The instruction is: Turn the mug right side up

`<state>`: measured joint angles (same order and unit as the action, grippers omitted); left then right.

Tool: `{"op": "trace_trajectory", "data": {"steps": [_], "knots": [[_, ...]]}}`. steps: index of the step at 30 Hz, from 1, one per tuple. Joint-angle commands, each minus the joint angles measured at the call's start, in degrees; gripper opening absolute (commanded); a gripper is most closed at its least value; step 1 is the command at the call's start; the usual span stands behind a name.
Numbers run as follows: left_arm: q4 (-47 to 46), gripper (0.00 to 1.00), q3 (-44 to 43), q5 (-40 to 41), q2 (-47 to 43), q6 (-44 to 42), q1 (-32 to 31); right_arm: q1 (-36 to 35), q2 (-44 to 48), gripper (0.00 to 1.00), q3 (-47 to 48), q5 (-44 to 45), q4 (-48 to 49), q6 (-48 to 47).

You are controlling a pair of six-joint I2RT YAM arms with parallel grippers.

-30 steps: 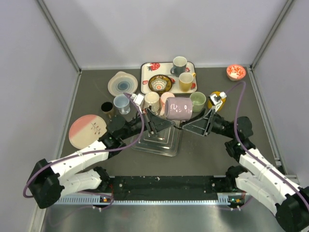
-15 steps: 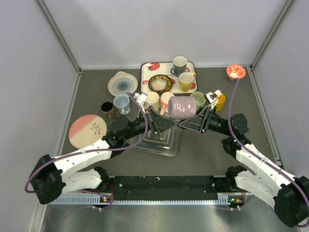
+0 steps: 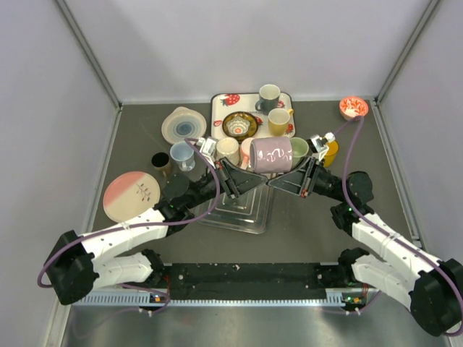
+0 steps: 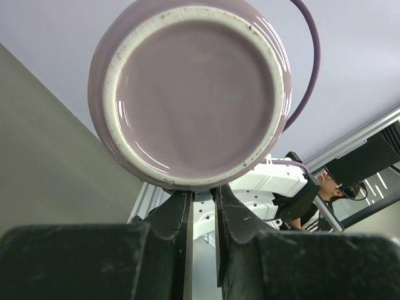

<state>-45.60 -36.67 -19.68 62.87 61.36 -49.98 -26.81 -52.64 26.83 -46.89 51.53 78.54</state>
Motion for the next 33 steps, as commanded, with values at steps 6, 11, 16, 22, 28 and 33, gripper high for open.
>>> {"op": "trace_trajectory", "data": {"steps": [6, 11, 16, 22, 28, 33], "knots": [[-4.6, 0.0, -0.3, -6.8, -1.2, -0.6, -1.9, -0.4, 2.1, 0.0, 5.0, 7.7, -2.7, -3.4], [-3.2, 0.06, 0.3, -6.6, -3.0, -2.7, -1.9, -0.4, 8.8, 0.0, 7.5, 11.8, -20.4, -15.9], [-1.2, 0.37, 1.4, -2.8, -5.4, -4.9, -2.0, -0.4, 11.3, 0.0, 9.6, 12.2, -28.1, -21.1], [3.8, 0.53, 2.4, 0.7, -9.1, -7.4, -1.7, -0.3, 13.6, 0.0, 13.9, 14.0, -41.8, -28.1], [11.8, 0.61, 6.6, 10.8, -20.6, -11.6, -0.9, -0.3, 12.2, 0.0, 31.0, 30.7, -73.4, -44.6], [21.3, 0.62, 8.7, 21.1, -27.9, -13.1, -1.0, -0.2, 3.3, 0.0, 45.0, 53.2, -92.4, -53.6]]}}
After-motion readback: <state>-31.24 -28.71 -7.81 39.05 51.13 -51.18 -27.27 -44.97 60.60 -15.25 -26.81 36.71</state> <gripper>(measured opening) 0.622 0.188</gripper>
